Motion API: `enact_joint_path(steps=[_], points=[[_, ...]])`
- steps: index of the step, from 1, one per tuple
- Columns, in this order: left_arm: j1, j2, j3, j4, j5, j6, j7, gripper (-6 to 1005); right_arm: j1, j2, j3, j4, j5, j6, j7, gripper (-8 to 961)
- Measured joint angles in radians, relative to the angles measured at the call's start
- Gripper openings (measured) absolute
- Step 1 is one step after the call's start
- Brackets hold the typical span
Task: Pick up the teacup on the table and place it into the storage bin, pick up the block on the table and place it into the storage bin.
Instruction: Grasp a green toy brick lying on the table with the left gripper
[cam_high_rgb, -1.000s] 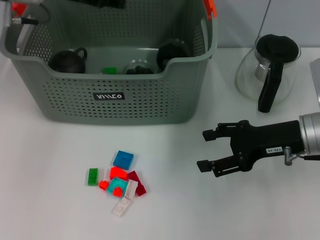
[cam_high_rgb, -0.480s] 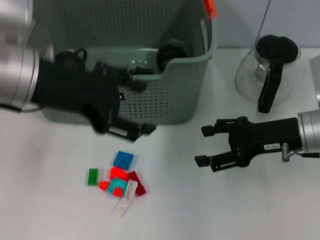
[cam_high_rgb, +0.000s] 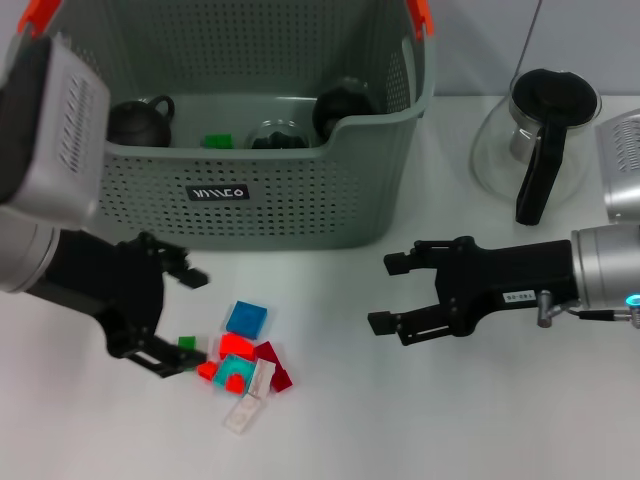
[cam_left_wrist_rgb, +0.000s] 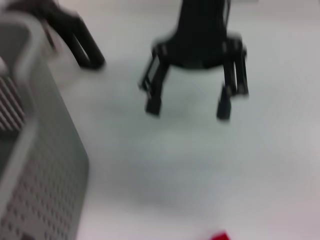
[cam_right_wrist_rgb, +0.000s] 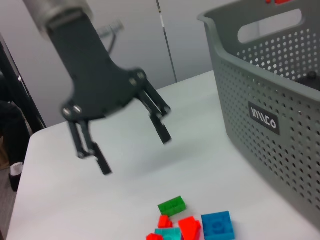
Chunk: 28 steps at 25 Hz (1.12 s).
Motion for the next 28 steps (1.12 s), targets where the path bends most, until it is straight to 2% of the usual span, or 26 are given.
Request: enact_joint_path(steps=[4, 13, 22, 28], points=[[-0.029, 0.000, 0.064, -0.082, 0.172, -0.100, -0.006, 840, 0.002, 0.015, -0.003, -0.004, 0.000, 0.002, 0.005, 929], [-0.058, -0.004, 0.275, -0.205, 0.313, -0.242, -0.045, 838, -0.005, 0.028, 0.009, 0.000, 0.000, 0.007, 0.018, 929], [-0.128, -0.001, 0.368, -0.281, 0.379, -0.284, -0.121, 835, -0.004, 0.030, 0.011, 0.001, 0.000, 0.016, 0.030, 930], [-0.179, 0.004, 0.378, -0.344, 0.380, -0.270, -0.159, 834, -0.007, 0.030, 0.011, -0.001, 0.000, 0.015, 0.031, 929]])
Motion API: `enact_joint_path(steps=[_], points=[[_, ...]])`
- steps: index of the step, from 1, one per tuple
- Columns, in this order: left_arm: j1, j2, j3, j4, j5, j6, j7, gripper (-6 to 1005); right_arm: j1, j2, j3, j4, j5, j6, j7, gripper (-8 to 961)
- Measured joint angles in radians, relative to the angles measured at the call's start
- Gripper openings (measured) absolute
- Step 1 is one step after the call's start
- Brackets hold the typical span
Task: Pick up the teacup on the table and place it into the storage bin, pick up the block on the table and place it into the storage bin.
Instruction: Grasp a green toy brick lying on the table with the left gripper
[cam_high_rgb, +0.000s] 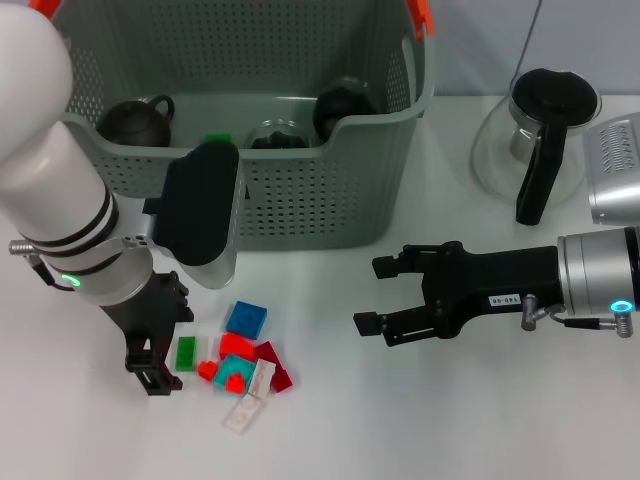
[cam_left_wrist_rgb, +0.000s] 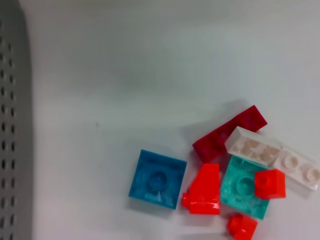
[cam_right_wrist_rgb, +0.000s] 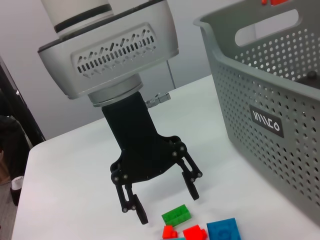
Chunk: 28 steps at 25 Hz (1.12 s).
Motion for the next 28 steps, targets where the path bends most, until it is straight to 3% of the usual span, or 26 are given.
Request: enact_joint_path(steps=[28], points=[[-0.029, -0.005, 0.026, -0.091, -0.009, -0.051, -0.089, 826, -0.004, -0.005, -0.007, 0.004, 0.000, 0.002, -0.008, 929]])
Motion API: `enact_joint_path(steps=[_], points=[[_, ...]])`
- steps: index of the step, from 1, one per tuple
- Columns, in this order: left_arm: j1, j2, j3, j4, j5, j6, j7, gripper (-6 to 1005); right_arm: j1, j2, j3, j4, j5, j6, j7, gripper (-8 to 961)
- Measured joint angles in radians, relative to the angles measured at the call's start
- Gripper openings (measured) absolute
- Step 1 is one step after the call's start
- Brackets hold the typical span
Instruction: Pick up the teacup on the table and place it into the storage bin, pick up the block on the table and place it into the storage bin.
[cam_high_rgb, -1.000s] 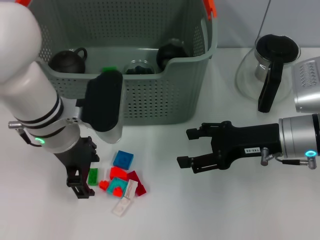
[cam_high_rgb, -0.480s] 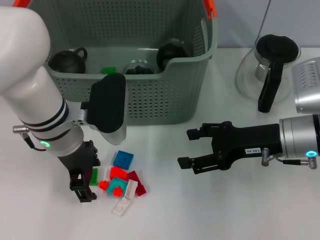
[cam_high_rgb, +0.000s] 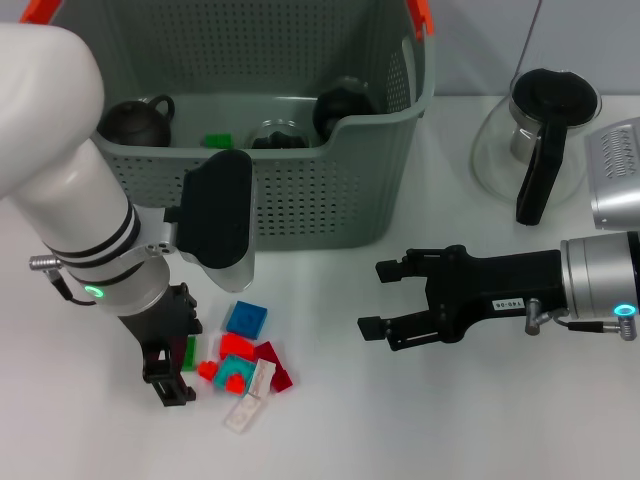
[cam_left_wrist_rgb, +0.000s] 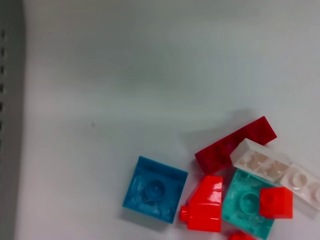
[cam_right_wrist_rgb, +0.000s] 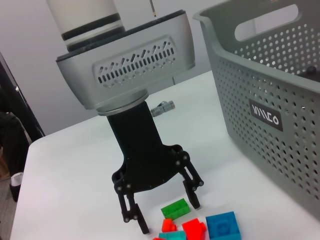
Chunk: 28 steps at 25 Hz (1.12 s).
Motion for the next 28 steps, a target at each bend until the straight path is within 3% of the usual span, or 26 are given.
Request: enact_joint_path(steps=[8, 18, 24, 28], points=[[-0.014, 0.001, -0.008, -0.026, -0.001, -0.004, 0.000, 824, -0.002, 0.003, 0.006, 0.000, -0.013, 0.000, -0.001, 930], [-0.029, 0.004, -0.011, -0.031, 0.005, -0.019, -0.054, 622, -0.002, 0.002, 0.006, -0.007, -0.014, 0.000, 0.000, 930], [-0.022, 0.006, -0.014, -0.006, 0.010, -0.031, -0.083, 419, -0.002, -0.001, 0.006, -0.009, -0.014, 0.000, 0.003, 929], [-0.002, 0.003, -0.043, 0.075, -0.002, 0.035, -0.121, 403, -0.005, -0.004, 0.007, -0.012, -0.013, -0.003, 0.006, 929]])
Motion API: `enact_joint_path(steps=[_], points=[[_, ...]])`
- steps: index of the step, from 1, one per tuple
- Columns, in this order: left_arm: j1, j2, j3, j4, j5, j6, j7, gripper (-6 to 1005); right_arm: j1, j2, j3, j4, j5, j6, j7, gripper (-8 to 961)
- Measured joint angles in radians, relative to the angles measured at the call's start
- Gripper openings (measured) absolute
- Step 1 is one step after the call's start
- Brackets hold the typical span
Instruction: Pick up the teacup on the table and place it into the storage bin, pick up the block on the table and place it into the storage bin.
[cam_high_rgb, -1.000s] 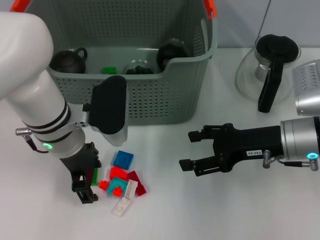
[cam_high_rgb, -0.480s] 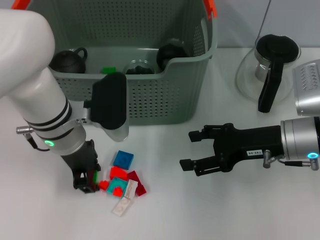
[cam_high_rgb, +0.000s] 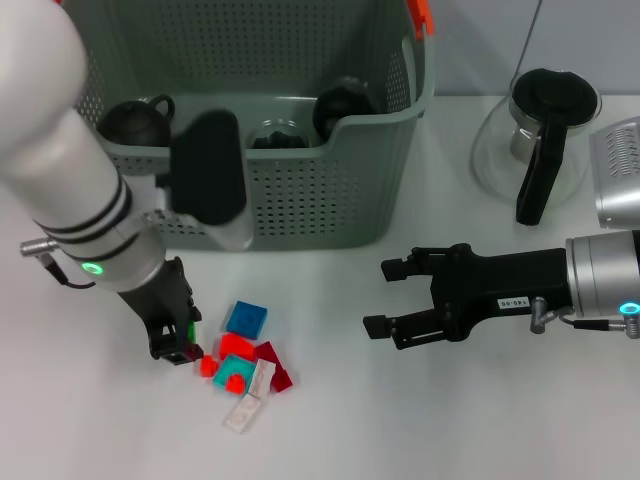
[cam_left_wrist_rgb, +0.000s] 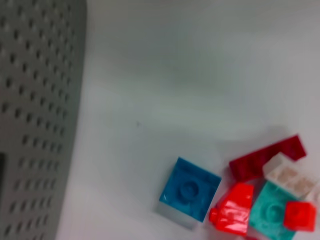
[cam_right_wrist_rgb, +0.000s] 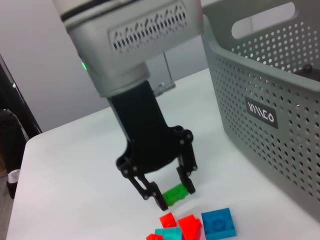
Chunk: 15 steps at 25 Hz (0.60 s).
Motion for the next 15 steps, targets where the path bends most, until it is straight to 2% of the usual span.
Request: enact_joint_path(steps=[4, 6, 9, 11, 12, 13, 15], points=[[0.001, -0.002, -0.134, 0.085, -0.069, 0.119, -0.080, 414, 0.000, -0.001, 0.000, -0.001, 0.001, -0.004, 0.001, 930], [-0.005, -0.001, -0.246, 0.117, -0.147, 0.191, -0.116, 425, 0.000, -0.002, 0.000, -0.001, 0.001, -0.005, 0.001, 930], [-0.023, 0.008, -0.468, 0.129, -0.352, 0.339, -0.126, 440, 0.000, -0.003, 0.000, -0.001, 0.001, -0.007, 0.002, 930], [-0.038, 0.031, -0.636, 0.101, -0.511, 0.408, -0.135, 451, -0.001, -0.003, 0.000, -0.001, 0.000, -0.007, 0.002, 930], [-0.042, 0.041, -0.677, 0.088, -0.555, 0.416, -0.141, 456, -0.001, -0.003, 0.000, -0.001, 0.000, -0.008, 0.001, 930], [-0.047, 0.063, -0.731, 0.064, -0.626, 0.407, -0.161, 461, -0.001, -0.003, 0.000, -0.001, 0.000, -0.008, 0.001, 930], [-0.049, 0.101, -0.768, 0.040, -0.696, 0.325, -0.193, 471, -0.001, -0.004, -0.001, -0.001, 0.000, -0.010, 0.000, 929]])
